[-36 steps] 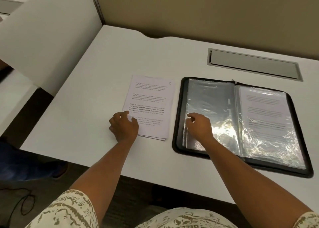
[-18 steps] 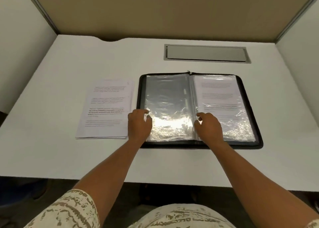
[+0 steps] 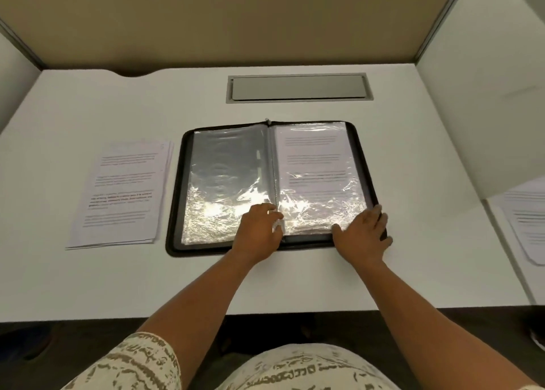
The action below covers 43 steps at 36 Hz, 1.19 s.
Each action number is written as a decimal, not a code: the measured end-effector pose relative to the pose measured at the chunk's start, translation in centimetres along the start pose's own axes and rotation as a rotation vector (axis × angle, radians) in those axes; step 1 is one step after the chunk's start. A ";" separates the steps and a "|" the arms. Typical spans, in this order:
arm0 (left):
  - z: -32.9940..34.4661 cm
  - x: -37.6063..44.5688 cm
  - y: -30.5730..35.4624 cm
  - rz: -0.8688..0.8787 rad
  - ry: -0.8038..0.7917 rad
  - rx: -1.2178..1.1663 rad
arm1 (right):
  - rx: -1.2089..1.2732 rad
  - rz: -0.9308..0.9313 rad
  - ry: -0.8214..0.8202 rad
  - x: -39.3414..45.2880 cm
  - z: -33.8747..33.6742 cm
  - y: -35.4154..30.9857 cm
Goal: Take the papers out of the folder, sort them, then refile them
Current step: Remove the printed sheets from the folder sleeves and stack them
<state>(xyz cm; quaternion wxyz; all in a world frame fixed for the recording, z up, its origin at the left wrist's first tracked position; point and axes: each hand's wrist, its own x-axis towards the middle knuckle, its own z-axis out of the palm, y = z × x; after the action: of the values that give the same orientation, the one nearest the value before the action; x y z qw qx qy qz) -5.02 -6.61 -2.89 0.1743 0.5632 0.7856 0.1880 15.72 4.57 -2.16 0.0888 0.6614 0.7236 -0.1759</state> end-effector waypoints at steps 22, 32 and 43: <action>-3.6 2.1 3.1 -0.542 0.096 -0.690 | 0.262 -0.833 -0.004 -3.7 1.1 -5.5; -5.1 0.7 -2.4 -0.770 0.301 -0.774 | 0.775 -0.393 0.162 -1.7 -0.5 -2.0; -6.6 0.3 -4.8 -0.909 0.434 -0.387 | 0.508 -0.020 0.219 1.1 -0.9 2.0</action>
<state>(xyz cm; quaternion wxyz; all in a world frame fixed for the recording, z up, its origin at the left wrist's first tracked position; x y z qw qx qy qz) -12.28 -8.37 0.49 0.1724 0.0724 0.9191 0.3470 17.68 6.05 -2.04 -0.1604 0.6703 0.6683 -0.2800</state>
